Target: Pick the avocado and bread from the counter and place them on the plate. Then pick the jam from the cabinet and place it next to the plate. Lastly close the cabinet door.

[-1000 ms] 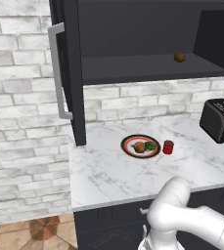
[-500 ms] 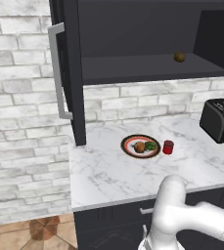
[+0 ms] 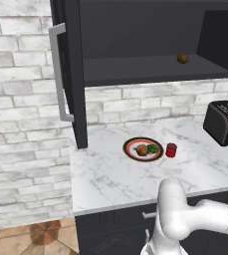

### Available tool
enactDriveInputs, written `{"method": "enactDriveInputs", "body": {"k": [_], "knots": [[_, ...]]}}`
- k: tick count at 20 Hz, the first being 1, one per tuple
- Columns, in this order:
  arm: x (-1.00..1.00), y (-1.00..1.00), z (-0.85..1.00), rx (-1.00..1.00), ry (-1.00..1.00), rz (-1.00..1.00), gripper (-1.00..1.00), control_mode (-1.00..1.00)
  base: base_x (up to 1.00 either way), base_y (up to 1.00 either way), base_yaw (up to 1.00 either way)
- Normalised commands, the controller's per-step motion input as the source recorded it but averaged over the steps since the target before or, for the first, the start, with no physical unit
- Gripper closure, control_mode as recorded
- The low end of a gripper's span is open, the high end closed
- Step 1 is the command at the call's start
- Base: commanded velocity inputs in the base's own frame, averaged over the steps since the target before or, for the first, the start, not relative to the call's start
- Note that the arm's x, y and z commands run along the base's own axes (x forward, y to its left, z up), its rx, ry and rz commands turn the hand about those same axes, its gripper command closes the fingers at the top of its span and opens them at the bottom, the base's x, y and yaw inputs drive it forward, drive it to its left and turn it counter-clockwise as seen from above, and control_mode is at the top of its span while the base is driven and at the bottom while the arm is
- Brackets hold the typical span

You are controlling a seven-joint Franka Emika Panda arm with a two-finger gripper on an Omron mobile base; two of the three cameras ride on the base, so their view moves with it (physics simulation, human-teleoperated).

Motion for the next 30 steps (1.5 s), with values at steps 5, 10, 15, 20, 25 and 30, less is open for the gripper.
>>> {"method": "enactDriveInputs", "body": {"k": [5, 10, 15, 20, 25, 30], "knots": [[0.0, 0.0, 0.35, 0.0, -0.17, 0.07, -1.0, -1.0, 0.0, 0.0, 0.0], [0.01, 0.0, 0.29, -0.05, -0.12, 0.07, -1.0, -1.0, 0.0, 0.0, 0.0], [0.0, 0.13, 0.52, -0.13, -0.12, 0.08, -1.0, -1.0, 0.0, 0.0, 0.0], [-0.09, 0.38, 0.57, -0.24, -0.13, 0.09, -1.0, -1.0, 0.0, 0.0, 0.0], [-0.38, 0.49, 0.56, -0.25, -0.12, 0.09, -1.0, -1.0, 0.0, 0.0, 0.0], [-0.72, 0.55, 0.65, -0.19, -0.1, 0.03, -1.0, -1.0, 0.0, 0.0, 0.0]]}}
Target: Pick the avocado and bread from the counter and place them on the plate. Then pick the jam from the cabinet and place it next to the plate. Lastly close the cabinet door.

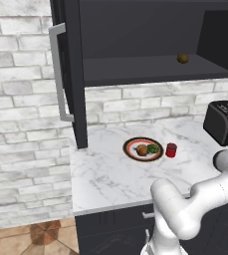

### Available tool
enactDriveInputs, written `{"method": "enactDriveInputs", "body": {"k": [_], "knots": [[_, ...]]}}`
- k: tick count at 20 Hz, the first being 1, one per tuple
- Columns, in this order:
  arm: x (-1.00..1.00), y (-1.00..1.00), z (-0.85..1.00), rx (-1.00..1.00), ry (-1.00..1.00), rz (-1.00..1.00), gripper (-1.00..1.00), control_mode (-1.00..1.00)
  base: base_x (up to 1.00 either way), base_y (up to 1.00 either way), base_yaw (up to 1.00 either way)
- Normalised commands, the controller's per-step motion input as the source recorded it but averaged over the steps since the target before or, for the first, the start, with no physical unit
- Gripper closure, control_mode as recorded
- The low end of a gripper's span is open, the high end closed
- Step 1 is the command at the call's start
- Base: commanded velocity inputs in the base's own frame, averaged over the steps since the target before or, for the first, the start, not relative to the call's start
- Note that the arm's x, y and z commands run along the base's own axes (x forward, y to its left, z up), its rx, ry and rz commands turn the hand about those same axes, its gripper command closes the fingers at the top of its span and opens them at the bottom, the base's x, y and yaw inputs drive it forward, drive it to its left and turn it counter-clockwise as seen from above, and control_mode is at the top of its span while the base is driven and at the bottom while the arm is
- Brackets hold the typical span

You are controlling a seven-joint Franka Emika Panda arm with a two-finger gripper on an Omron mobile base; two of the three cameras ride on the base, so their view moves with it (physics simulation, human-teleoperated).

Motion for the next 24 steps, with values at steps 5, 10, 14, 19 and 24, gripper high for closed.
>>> {"method": "enactDriveInputs", "body": {"k": [5, 10, 14, 19, 24], "knots": [[-0.7, 0.84, 0.58, -0.21, -0.1, 0.0, -1.0, -1.0, 0.0, 0.0, 0.0], [-0.54, 1.0, 0.35, -0.27, -0.16, -0.05, -1.0, -1.0, 0.0, 0.0, 0.0], [-0.16, 1.0, 0.16, -0.28, -0.21, -0.13, -1.0, -1.0, 0.0, 0.0, 0.0], [0.16, 1.0, 0.0, -0.26, -0.17, -0.32, -1.0, -1.0, 0.0, 0.0, 0.0], [0.91, 1.0, -0.19, -0.23, -0.14, -0.47, -1.0, -1.0, 0.0, 0.0, 0.0]]}}
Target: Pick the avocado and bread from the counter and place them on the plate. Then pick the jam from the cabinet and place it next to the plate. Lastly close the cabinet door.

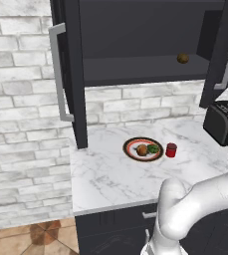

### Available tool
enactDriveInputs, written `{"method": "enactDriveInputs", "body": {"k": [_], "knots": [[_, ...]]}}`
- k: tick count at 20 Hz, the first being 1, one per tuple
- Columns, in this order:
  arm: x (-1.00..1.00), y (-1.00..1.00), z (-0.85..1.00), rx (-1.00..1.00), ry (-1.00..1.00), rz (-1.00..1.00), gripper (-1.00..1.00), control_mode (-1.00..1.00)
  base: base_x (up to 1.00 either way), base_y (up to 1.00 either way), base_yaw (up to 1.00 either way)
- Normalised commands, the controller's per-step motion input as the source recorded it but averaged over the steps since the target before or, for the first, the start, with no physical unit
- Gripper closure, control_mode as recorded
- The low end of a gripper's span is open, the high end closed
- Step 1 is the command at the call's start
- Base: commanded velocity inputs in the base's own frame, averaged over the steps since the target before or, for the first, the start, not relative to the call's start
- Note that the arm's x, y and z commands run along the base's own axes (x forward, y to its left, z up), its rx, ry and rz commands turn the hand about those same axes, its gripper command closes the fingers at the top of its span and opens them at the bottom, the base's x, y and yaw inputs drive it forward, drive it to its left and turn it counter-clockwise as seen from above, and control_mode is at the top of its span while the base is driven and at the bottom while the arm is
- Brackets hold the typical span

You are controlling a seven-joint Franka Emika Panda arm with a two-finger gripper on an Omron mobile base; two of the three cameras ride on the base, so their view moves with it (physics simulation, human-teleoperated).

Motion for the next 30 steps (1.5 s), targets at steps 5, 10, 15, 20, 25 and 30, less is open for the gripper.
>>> {"method": "enactDriveInputs", "body": {"k": [5, 10, 15, 20, 25, 30], "knots": [[1.0, 0.87, -0.09, -0.2, -0.16, -0.49, -1.0, -1.0, 0.0, 0.0, 0.0], [1.0, 0.3, -0.32, -0.1, -0.3, -0.38, -1.0, -1.0, 0.0, 0.0, 0.0], [1.0, 0.17, -0.47, -0.03, -0.45, -0.21, -1.0, -1.0, 0.0, 0.0, 0.0], [1.0, 0.01, -0.41, 0.0, -0.46, -0.1, -1.0, -1.0, 0.0, 0.0, 0.0], [1.0, -0.01, -0.35, 0.0, -0.38, -0.05, -1.0, -1.0, 0.0, 0.0, 0.0], [1.0, -0.03, -0.31, 0.0, -0.31, -0.05, -1.0, -1.0, 0.0, 0.0, 0.0]]}}
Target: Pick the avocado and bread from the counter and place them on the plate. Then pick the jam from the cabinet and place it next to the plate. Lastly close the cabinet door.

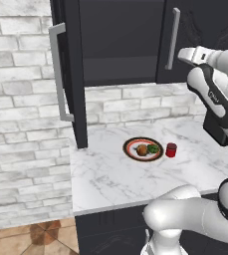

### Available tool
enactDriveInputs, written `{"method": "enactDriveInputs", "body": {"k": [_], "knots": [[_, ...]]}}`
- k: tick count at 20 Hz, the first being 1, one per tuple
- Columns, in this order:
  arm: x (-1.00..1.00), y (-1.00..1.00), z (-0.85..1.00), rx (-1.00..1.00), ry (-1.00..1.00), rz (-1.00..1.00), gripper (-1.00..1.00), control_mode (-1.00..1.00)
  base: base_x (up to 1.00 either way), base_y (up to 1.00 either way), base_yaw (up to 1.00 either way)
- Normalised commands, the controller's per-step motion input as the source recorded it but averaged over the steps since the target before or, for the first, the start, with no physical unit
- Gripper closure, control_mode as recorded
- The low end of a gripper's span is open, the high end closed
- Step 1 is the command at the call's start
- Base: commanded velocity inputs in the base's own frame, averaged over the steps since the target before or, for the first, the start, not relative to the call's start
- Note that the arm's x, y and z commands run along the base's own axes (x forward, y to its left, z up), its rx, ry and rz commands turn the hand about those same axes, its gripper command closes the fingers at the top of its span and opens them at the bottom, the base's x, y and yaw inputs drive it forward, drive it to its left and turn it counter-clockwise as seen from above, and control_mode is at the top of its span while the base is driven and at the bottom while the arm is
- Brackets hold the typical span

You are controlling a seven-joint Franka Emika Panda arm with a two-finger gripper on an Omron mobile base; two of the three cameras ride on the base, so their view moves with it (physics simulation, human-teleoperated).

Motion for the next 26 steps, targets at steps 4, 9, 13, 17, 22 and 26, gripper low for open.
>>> {"method": "enactDriveInputs", "body": {"k": [4, 9, 13, 17, 22, 26], "knots": [[0.48, -0.25, 0.06, 0.02, -0.06, -0.09, -1.0, -1.0, 0.0, 0.0, 0.0], [-0.52, -0.49, 0.29, 0.0, -0.06, -0.02, -1.0, -1.0, 0.0, 0.0, 0.0], [-0.98, -0.54, 0.19, 0.01, -0.27, 0.0, -1.0, -1.0, 0.0, 0.0, 0.0], [-1.0, -0.22, 0.01, 0.0, -0.54, -0.03, -1.0, -1.0, 0.0, 0.0, 0.0], [-1.0, 0.16, 0.0, -0.05, -0.43, -0.05, -1.0, -1.0, 0.0, 0.0, 0.0], [-1.0, 0.59, -0.2, -0.28, -0.32, -0.02, -1.0, -1.0, 0.0, 0.0, 0.0]]}}
